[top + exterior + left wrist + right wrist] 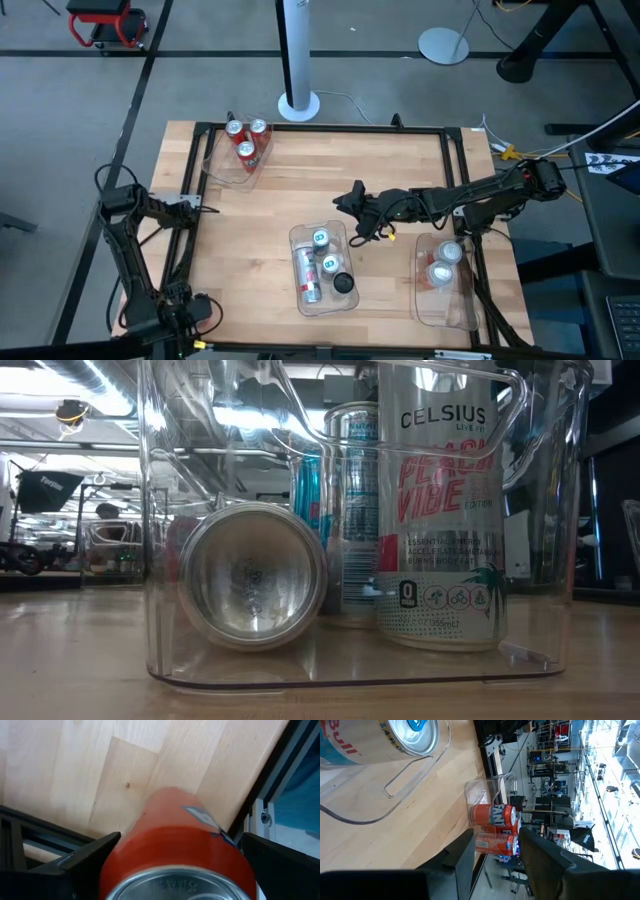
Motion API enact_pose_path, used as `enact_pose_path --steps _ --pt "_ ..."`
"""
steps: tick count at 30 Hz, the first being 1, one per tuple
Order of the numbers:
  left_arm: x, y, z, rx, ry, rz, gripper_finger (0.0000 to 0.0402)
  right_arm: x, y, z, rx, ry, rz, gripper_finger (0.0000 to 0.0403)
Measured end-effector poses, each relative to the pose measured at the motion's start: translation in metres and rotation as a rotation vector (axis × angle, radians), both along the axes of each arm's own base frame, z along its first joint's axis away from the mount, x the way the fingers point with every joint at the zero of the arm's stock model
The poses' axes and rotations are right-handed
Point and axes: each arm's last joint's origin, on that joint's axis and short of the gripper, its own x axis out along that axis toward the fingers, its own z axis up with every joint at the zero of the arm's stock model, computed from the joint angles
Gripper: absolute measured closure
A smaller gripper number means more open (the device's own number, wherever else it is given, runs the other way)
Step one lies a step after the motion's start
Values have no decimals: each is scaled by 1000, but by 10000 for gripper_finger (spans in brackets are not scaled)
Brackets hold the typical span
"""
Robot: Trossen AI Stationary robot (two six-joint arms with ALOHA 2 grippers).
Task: Sort soda cans
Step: Put the orange soda can into the top transparent bin
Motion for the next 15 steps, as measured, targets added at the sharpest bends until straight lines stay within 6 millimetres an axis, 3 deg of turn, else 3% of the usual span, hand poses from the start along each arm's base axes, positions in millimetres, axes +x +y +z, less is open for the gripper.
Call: enact_pose_path --steps 12,15 --pt "1 0 -2 27 -20 -61 2 0 0 0 0 0 0 249" --pt "1 -1 -2 18 -29 0 2 0 0 0 0 0 0 249"
